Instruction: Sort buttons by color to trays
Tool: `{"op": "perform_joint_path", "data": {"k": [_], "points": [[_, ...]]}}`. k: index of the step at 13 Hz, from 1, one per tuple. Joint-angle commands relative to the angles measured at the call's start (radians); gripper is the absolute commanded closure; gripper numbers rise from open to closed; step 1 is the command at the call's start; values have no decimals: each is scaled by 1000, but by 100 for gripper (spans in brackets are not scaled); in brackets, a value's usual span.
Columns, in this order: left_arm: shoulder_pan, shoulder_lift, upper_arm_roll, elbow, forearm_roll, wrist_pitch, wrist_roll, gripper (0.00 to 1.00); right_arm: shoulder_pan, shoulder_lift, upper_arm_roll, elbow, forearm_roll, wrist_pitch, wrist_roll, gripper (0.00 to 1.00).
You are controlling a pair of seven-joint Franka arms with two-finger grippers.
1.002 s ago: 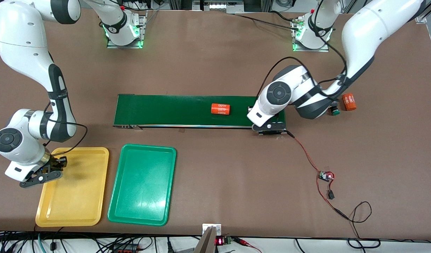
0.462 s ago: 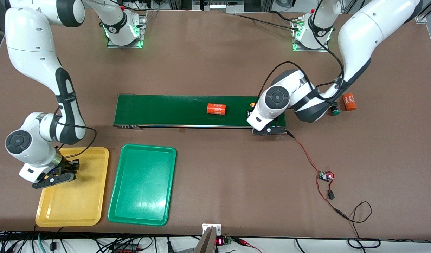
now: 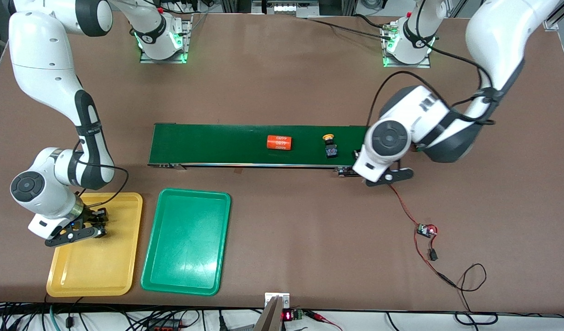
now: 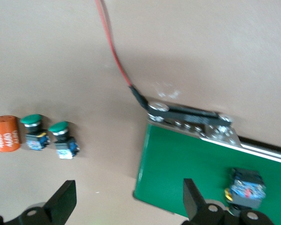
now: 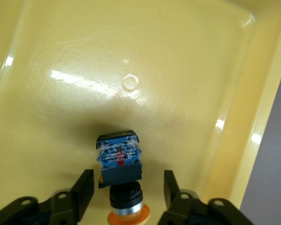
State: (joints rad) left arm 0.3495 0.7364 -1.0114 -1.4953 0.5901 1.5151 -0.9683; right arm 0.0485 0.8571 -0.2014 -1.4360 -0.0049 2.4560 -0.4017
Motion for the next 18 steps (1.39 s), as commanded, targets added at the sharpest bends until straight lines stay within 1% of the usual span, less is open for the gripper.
{"op": "perform_joint_path", "data": {"k": [1,2,3,4,6,8,9,10,12,13,15,16,18], "points": [[113,3,-4,12,17,-26,183,0,2,-1,2,5,2,8,-2,5],[167,5,-4,9,16,-26,285,0,7,-9,2,2,8,-2,0,4],[213,5,-3,1,16,-26,362,0,17,-30,4,-18,11,-12,4,1],[254,6,-1,-3,13,-30,417,0,33,-50,4,-30,14,-32,7,0],[325,8,4,-38,13,-62,479,0,54,-90,4,-32,16,-130,21,0],[417,9,5,-116,20,-61,484,0,83,-137,4,-37,16,-245,99,0],[466,11,5,-166,22,-55,484,0,96,-167,4,-52,16,-282,110,0],[512,8,5,-216,22,-50,484,0,108,-202,4,-87,17,-290,112,0],[584,12,5,-288,22,-49,484,0,145,-281,5,-164,28,-304,144,0],[617,21,7,-315,22,-44,484,0,157,-318,14,-191,28,-319,170,0],[666,28,10,-373,28,14,485,0,160,-397,57,-243,28,-357,228,0],[690,28,10,-410,62,54,485,0,160,-438,83,-265,28,-394,266,0],[750,28,11,-506,147,198,509,0,160,-499,138,-276,28,-484,349,0]]}}
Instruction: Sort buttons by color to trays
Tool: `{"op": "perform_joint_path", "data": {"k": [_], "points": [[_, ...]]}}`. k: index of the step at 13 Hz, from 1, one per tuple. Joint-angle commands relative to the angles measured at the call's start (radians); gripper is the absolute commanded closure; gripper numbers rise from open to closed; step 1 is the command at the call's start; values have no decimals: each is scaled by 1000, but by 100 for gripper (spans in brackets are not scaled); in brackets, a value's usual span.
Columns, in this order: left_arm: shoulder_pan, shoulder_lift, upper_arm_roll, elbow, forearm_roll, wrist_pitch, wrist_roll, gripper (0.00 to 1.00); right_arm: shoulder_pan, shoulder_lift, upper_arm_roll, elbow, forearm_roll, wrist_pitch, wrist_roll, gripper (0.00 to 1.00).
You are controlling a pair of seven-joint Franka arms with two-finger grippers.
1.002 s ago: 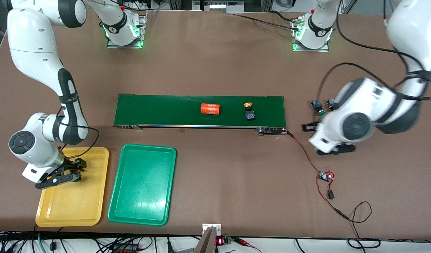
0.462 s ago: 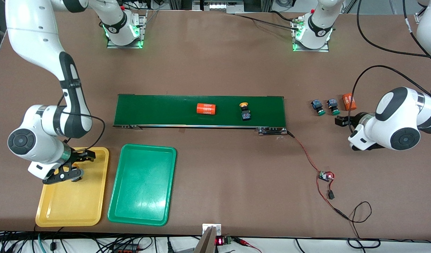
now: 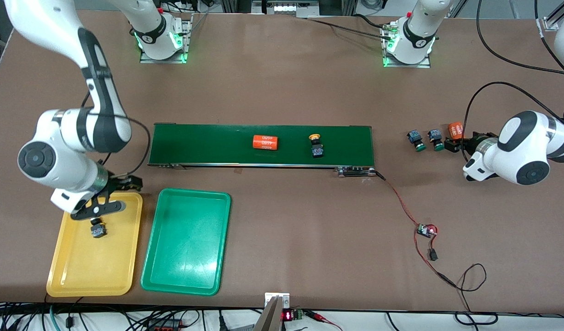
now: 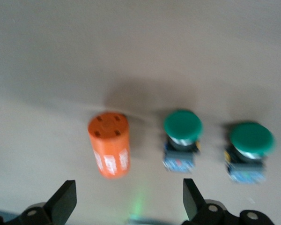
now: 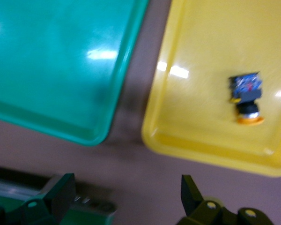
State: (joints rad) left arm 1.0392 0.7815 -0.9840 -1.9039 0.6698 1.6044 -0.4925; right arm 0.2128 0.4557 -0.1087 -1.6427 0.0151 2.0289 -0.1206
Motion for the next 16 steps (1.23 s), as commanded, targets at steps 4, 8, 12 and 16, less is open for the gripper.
{"op": "perform_joint_path", "data": {"k": [4,8,12,16], "points": [[96,-8,24,-127,103,190,92,0,-4,-186,147,-115,8,-104,192,0],[99,15,62,-127,102,206,144,45,-3,-213,279,-141,8,-98,383,0],[90,10,45,-87,82,169,141,77,51,-203,345,-147,-3,-33,556,0],[59,10,-126,37,54,37,131,77,157,-201,345,-256,-12,126,647,0]]}}
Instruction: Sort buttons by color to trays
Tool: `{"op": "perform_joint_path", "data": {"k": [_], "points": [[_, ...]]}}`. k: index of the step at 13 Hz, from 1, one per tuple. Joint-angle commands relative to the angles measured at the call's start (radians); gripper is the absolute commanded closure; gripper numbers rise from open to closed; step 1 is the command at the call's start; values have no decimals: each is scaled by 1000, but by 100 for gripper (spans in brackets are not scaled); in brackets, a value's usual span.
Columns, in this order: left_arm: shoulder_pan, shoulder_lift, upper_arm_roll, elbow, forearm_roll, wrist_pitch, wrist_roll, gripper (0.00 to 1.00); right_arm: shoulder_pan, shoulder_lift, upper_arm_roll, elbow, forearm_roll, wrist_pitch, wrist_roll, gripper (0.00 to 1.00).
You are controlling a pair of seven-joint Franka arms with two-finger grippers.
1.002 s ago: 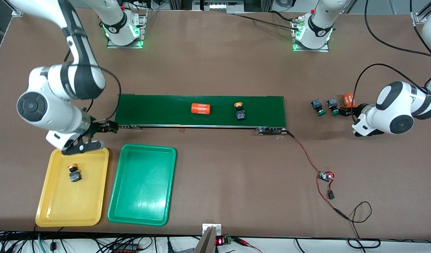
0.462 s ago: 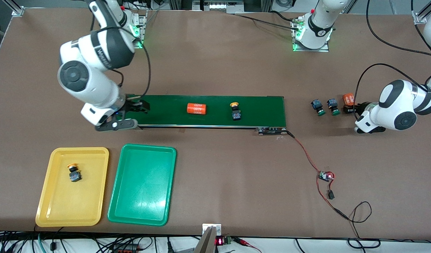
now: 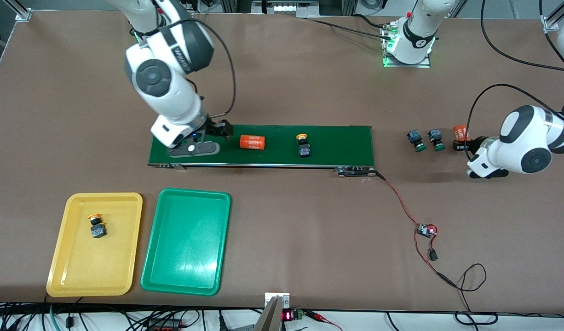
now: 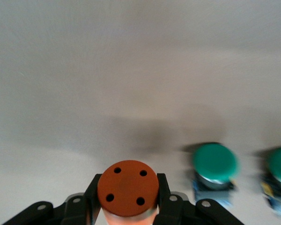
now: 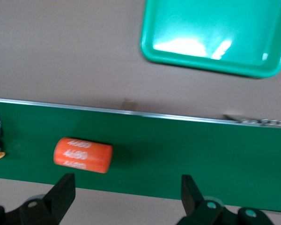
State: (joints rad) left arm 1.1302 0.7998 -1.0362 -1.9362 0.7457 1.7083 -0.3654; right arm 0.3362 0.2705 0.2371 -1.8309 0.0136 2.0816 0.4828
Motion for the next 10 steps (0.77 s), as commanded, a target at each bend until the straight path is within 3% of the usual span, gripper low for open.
{"op": "perform_joint_path", "data": {"k": [1,3,8,10], "points": [[-79,-8,-85,115,-84,-93,-15,77,55,-17,4,-102,-11,122,74,0],[-188,-5,-79,199,-189,-136,-58,77,93,-16,4,-134,-12,169,117,0],[-332,-8,-90,247,-219,-159,-29,77,133,16,4,-133,-66,201,208,0],[-382,1,-62,273,-305,-151,-191,78,133,25,4,-127,-70,206,209,0]]}}
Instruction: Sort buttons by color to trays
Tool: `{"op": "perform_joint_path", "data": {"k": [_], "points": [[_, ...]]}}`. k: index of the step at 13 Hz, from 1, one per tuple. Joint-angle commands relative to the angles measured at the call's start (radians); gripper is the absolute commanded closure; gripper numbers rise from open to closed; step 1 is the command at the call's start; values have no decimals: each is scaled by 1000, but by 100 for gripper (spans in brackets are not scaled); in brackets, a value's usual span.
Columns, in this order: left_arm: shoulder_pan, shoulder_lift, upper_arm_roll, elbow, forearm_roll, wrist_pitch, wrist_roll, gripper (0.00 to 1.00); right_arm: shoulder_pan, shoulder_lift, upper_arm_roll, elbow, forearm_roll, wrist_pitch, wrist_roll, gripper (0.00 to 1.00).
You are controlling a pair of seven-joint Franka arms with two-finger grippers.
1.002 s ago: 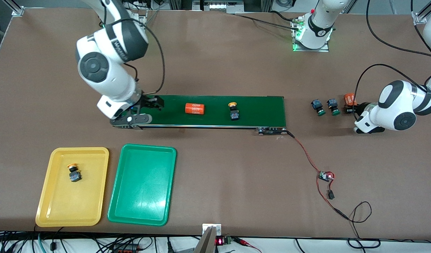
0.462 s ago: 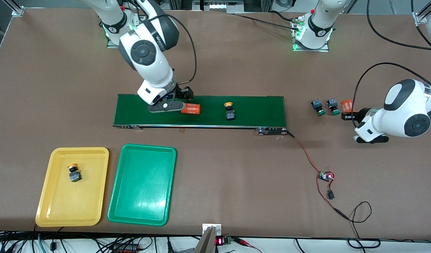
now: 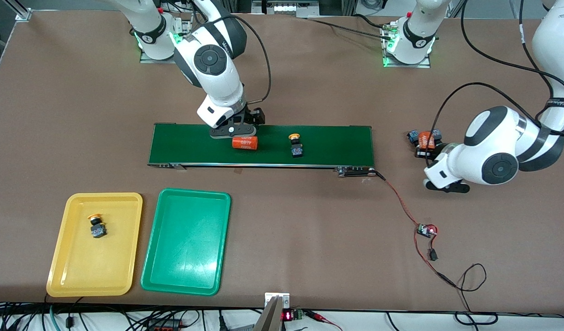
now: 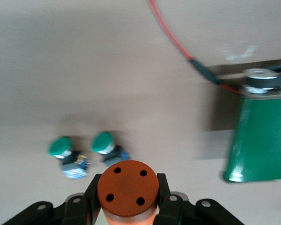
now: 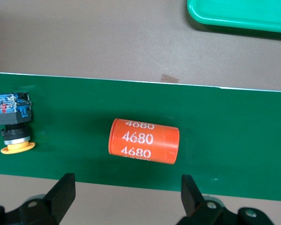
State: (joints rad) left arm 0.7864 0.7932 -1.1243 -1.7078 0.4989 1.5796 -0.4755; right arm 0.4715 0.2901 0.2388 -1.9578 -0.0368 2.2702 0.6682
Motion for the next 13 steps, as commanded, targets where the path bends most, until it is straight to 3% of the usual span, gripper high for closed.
{"op": "perform_joint_path", "data": {"k": [1,3,6,8,10,13], "points": [[-50,8,40,46,-74,-14,-150,79,-2,14,2,0,-35,34,24,0],[-70,11,50,63,-123,-9,-326,80,-7,38,-1,11,-41,37,27,0],[-130,18,66,54,-226,115,-625,84,-4,46,-3,16,-75,37,75,0],[-227,29,106,51,-235,236,-900,84,1,63,-1,28,-136,38,145,0],[-329,32,168,48,-235,343,-1151,84,2,75,-1,48,-137,37,169,0],[-348,31,169,-16,-235,466,-1340,83,22,90,0,65,-123,37,224,0]]}}
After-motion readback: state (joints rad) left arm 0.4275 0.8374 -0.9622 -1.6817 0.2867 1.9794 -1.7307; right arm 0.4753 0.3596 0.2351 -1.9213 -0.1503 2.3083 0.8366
